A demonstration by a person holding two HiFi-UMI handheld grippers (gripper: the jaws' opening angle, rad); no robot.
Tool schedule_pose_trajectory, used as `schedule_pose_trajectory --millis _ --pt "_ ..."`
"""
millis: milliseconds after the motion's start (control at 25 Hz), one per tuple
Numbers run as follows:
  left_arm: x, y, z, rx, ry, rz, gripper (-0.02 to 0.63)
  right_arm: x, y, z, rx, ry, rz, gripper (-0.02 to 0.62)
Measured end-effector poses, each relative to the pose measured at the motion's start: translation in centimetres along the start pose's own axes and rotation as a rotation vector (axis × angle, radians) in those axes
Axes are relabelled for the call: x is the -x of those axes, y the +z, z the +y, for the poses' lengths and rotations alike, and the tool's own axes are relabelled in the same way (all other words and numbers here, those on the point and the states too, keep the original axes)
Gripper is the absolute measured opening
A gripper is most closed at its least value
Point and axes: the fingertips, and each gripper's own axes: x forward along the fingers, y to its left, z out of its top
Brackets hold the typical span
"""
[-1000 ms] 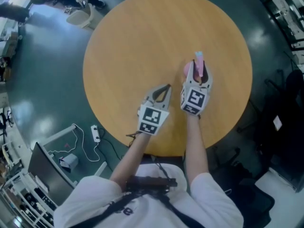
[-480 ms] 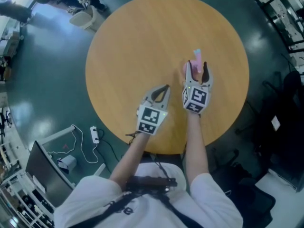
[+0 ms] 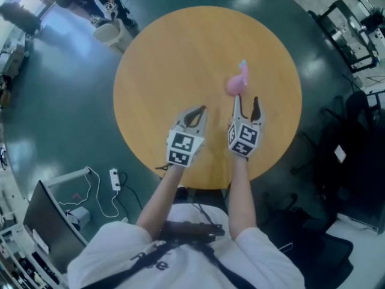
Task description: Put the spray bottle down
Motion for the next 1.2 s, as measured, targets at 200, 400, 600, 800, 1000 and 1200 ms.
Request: schedule_pose_trajectory --millis 200,400,600,800,1000,1200 --pt "2.6 1.5 -0.3 -0.022 -0.017 -0.049 0.012 4.3 0.8 2.2 -0.006 0.017 -0.027 0.222" --pt "6.5 3.3 -2.5 -0.045 -0.046 -0.106 0.012 10.5 2.9 5.0 0.002 0.048 -0.075 0.127" --pt "9.4 5.5 -3.8 -0.071 -0.072 -0.171 0.012 14.7 5.6 7.6 0.005 0.081 -0.113 0.055" --pt "12.0 8.2 -4.7 -0.081 -0.075 -0.246 0.012 18.0 10.2 9.9 -0.011 0.115 -0.184 0.023" --pt "15.0 10.5 -4.8 -0.094 -0.062 -0.319 0.012 20.9 12.9 11.2 -0.01 0.105 -0.19 0.02" --pt "17.8 12.4 -5.0 -0.107 -0.061 -0.373 0.012 22.6 13.3 12.4 -0.008 0.091 -0.184 0.02"
